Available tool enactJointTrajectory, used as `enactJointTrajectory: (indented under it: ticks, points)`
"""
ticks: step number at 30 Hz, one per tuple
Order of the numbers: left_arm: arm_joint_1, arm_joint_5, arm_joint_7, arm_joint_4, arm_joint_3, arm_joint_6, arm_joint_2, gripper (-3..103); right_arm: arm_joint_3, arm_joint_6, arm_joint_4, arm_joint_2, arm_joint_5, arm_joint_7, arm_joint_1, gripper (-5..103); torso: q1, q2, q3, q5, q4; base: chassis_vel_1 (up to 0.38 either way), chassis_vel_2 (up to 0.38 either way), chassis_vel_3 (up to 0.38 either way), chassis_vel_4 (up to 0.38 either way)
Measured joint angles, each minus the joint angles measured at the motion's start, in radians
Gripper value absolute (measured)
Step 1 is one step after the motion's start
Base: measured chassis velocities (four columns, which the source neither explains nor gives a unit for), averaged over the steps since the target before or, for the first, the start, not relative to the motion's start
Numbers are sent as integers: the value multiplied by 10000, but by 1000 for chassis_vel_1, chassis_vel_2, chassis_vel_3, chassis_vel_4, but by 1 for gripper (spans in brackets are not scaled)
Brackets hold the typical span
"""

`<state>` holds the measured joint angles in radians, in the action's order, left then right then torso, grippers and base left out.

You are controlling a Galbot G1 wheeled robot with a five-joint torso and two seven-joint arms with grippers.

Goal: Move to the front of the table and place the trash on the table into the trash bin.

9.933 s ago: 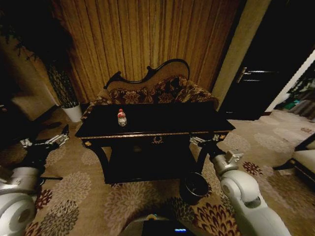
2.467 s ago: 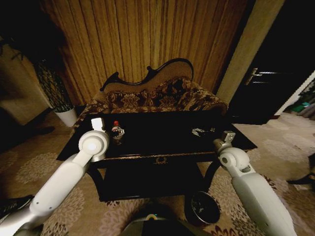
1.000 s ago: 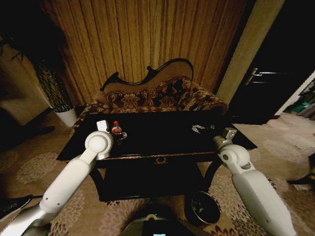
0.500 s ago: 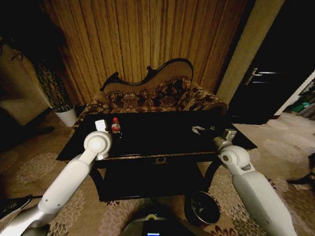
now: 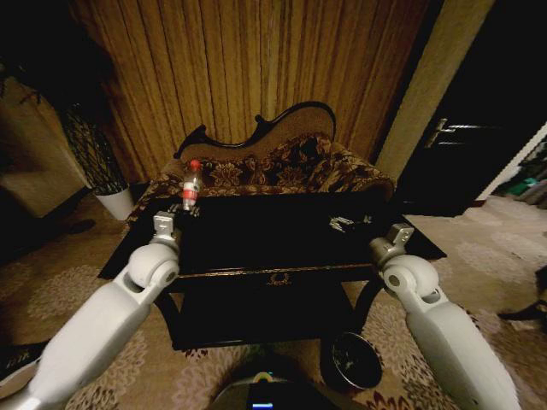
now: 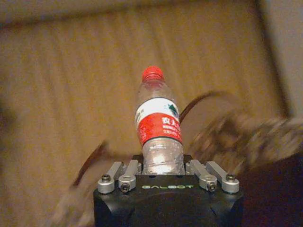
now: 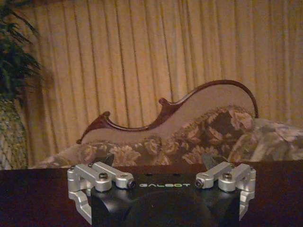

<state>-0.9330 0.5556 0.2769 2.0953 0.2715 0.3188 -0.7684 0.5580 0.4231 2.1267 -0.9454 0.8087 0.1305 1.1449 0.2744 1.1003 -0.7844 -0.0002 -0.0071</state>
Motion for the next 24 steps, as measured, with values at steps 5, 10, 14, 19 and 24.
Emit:
enactJointTrajectory:
  ticks: [5, 10, 14, 19, 24]
  points:
    - [-398, -1377, -2118, -597, 476, -1990, 130, 35, -86, -107, 329, 4, 79, -17, 75, 100, 0, 0, 0, 1, -4, 0, 0, 0, 0]
    - [-440, -2014, -4072, -1403, 989, -4411, 214, 35, -140, -136, 820, 146, 1778, 94, 36, 100, 0, 0, -1, -1, -1, 0, 0, 0, 0]
    - [-220, -2217, -4498, -1608, 978, -5194, 280, 35, 23, 32, 1107, 227, 4083, 390, -206, 100, 0, 0, 0, -2, -2, 0, 0, 0, 0]
    - [391, -2114, -5005, -1719, 463, -5710, 486, 35, 29, 43, 978, 459, 6421, 139, -701, 100, 0, 0, -1, 2, -3, 0, 0, 0, 0]
    - [885, -1397, -5099, -1564, -350, -5696, 714, 35, -360, -223, 706, 497, 6579, -1122, -1268, 100, 1, 0, -1, 2, -3, 0, 0, 0, 0]
